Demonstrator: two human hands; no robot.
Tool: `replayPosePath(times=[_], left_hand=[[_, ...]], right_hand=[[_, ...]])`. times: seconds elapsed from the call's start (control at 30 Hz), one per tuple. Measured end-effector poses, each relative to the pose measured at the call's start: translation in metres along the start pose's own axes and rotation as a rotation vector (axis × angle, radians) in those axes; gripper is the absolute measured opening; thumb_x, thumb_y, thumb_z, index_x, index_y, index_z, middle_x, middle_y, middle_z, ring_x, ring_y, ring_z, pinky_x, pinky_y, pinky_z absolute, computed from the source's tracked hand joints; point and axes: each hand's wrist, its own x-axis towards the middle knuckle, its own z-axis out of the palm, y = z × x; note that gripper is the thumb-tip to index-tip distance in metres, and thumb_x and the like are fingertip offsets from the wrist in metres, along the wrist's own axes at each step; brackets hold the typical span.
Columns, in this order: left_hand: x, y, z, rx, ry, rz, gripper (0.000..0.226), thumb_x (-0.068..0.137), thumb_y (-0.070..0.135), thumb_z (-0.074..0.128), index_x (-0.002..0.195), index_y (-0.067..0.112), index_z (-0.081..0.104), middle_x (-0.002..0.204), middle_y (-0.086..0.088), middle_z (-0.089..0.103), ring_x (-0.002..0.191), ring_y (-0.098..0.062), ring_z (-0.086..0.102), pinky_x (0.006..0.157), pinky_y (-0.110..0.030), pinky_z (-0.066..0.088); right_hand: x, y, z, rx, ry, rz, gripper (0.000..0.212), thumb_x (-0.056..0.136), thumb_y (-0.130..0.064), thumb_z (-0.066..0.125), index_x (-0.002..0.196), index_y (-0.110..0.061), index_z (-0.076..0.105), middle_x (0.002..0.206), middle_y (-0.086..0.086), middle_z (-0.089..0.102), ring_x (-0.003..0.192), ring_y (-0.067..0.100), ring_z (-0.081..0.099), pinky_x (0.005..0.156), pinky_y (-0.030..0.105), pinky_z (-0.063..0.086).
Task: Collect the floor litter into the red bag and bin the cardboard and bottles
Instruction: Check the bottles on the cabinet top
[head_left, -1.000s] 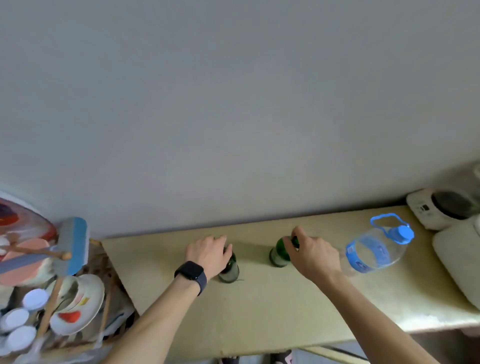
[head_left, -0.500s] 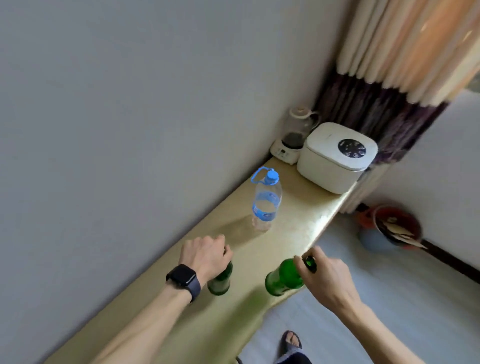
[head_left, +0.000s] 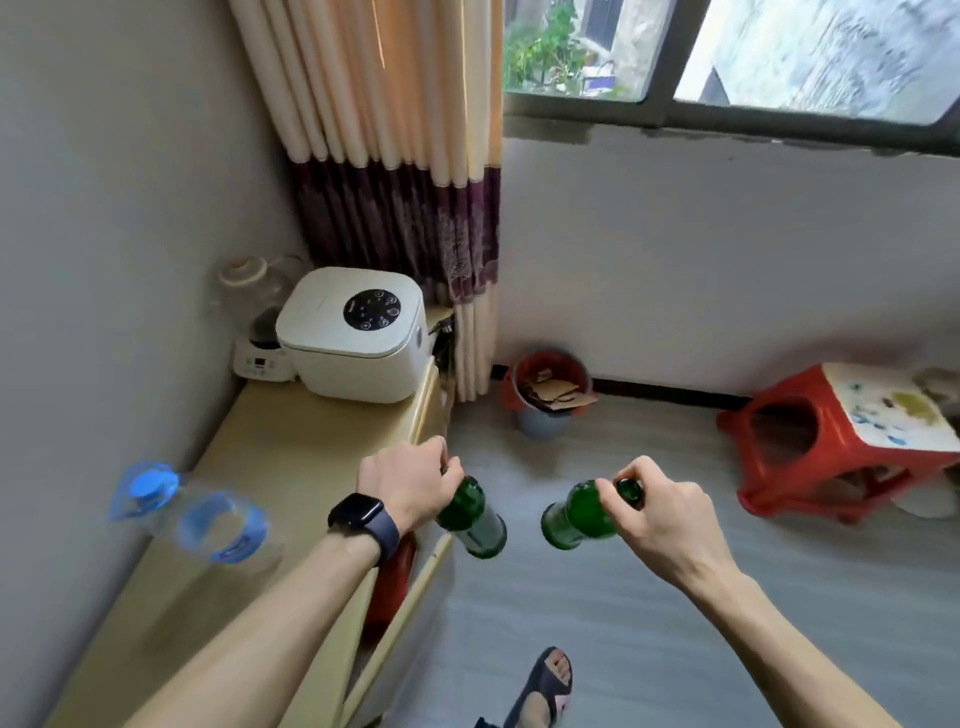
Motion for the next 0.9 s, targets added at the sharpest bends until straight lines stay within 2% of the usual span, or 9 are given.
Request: replayPosePath(times=[0.17, 0.37, 0.57, 0.77, 0.83, 0.9], left_hand=[[0.081, 0.045, 0.013, -0.065, -0.096, -0.117, 0.035, 0.09, 0.055, 0.038, 0.088, 0.025, 0.057, 0.091, -0.001, 0.065, 0.083, -0.027, 0.059, 0.07, -0.031, 0.044], [0.174, 0.081, 0.036, -0.109, -0.155, -0.187, 0.033, 0.091, 0.054, 0.038, 0.097, 0.031, 0.061, 0.104, -0.002, 0.068, 0.094, -0.03, 0.063, 0.072, -0.029, 0.043], [0.29, 0.099, 0.083, -0.29, -0.301, -0.361, 0.041, 0.084, 0.057, 0.032, 0.093, 0.032, 0.064, 0.114, -0.007, 0.069, 0.103, -0.034, 0.063, 0.088, -0.034, 0.048], [0.395, 0.122, 0.126, -0.508, -0.442, -0.501, 0.046, 0.1, 0.046, 0.033, 0.112, 0.015, 0.065, 0.122, -0.016, 0.065, 0.108, -0.034, 0.06, 0.084, -0.034, 0.043], [0.43, 0.135, 0.146, -0.563, -0.471, -0.543, 0.047, 0.102, 0.044, 0.031, 0.121, 0.014, 0.061, 0.127, -0.016, 0.062, 0.112, -0.034, 0.058, 0.084, -0.034, 0.041], [0.456, 0.145, 0.165, -0.63, -0.492, -0.587, 0.044, 0.102, 0.044, 0.031, 0.122, 0.017, 0.059, 0.126, -0.015, 0.063, 0.113, -0.034, 0.057, 0.085, -0.034, 0.04]], right_hand=[[0.077, 0.056, -0.028, -0.011, -0.012, 0.071, 0.025, 0.089, -0.05, 0.063, 0.088, -0.026, 0.057, 0.066, -0.002, 0.067, 0.066, 0.028, 0.063, 0.064, 0.035, 0.05], [0.171, 0.093, -0.025, -0.015, -0.054, 0.158, 0.026, 0.093, -0.05, 0.059, 0.094, -0.024, 0.057, 0.073, 0.004, 0.068, 0.072, 0.032, 0.062, 0.067, 0.034, 0.045], [0.27, 0.115, 0.006, 0.008, -0.127, 0.264, 0.023, 0.096, -0.048, 0.054, 0.096, -0.025, 0.053, 0.072, 0.001, 0.066, 0.072, 0.03, 0.06, 0.069, 0.035, 0.043], [0.369, 0.121, 0.045, 0.015, -0.238, 0.354, 0.02, 0.1, -0.043, 0.047, 0.1, -0.024, 0.048, 0.069, -0.002, 0.064, 0.068, 0.017, 0.058, 0.066, 0.035, 0.041], [0.407, 0.131, 0.059, 0.006, -0.268, 0.388, 0.02, 0.101, -0.043, 0.045, 0.103, -0.024, 0.047, 0.07, -0.001, 0.065, 0.07, 0.018, 0.059, 0.067, 0.036, 0.042], [0.44, 0.145, 0.077, 0.024, -0.267, 0.428, 0.02, 0.102, -0.042, 0.043, 0.106, -0.023, 0.047, 0.072, 0.0, 0.066, 0.072, 0.021, 0.06, 0.069, 0.037, 0.044]])
